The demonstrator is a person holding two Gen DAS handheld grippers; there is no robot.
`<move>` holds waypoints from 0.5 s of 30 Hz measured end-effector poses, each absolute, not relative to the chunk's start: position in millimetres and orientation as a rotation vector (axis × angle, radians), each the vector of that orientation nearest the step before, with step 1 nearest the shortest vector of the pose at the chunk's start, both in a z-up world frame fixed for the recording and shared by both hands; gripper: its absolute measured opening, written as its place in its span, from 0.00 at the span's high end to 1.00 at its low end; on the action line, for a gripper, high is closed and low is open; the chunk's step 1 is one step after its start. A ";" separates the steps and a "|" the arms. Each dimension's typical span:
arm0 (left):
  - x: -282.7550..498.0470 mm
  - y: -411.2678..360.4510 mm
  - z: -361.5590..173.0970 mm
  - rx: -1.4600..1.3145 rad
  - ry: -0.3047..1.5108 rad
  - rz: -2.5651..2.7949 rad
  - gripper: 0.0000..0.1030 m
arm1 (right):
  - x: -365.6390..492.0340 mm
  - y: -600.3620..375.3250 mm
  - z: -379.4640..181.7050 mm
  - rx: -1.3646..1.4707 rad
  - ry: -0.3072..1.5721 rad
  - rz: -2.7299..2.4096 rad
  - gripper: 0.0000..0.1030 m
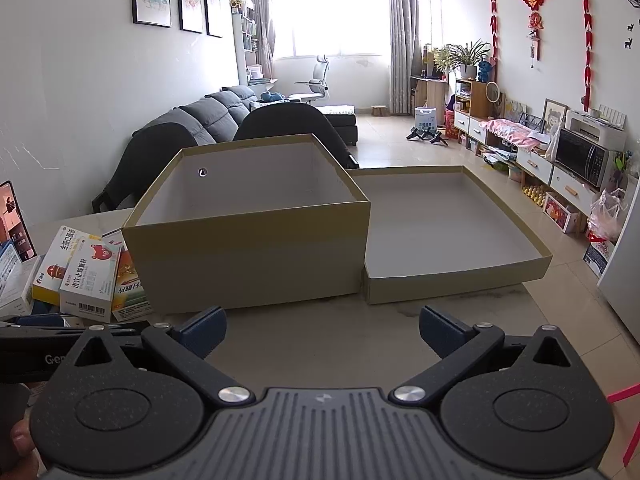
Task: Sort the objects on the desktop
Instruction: 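Move the left tool toward the pile of medicine boxes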
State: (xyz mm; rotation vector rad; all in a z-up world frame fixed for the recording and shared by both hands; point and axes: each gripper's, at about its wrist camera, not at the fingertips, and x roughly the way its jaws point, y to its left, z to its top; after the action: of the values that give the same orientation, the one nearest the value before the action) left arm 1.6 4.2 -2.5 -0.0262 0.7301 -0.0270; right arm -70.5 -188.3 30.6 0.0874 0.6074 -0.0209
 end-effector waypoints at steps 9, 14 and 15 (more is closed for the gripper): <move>1.8 4.8 -0.5 -0.021 0.729 -0.027 0.00 | -71.7 -189.1 29.8 0.087 0.601 -0.022 0.00; 0.1 7.7 1.9 -0.024 0.722 -0.018 0.00 | -70.4 -185.8 31.5 0.080 0.601 -0.012 0.00; -0.2 8.8 2.3 -0.024 0.721 -0.016 0.00 | -70.0 -184.9 31.6 0.079 0.600 -0.010 0.00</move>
State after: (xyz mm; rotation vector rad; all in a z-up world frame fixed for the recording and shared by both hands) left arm -0.2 8.8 2.3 -0.0244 0.7212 -0.0158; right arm -70.0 -184.9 31.6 0.0786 0.6002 -0.0102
